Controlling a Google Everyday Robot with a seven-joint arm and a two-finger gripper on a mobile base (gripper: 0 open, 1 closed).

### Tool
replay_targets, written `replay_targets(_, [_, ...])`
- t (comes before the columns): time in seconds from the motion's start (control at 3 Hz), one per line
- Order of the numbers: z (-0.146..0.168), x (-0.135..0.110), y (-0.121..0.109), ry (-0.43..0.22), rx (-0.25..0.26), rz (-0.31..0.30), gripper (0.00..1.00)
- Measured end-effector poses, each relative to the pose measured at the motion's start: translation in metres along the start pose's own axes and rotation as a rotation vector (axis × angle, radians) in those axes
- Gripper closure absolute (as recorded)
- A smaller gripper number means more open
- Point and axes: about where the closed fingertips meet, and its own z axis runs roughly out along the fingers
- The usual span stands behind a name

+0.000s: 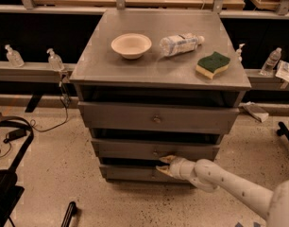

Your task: Close middle drawer

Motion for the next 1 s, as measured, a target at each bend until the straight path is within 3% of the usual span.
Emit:
replay_targets(0.67, [-0.118,0.018,0.060,-0.190,-0.114,0.186,0.57])
replay_targets(1.0, [-0.122,0.013,0.067,-0.214,-0.140,0.188,0.40])
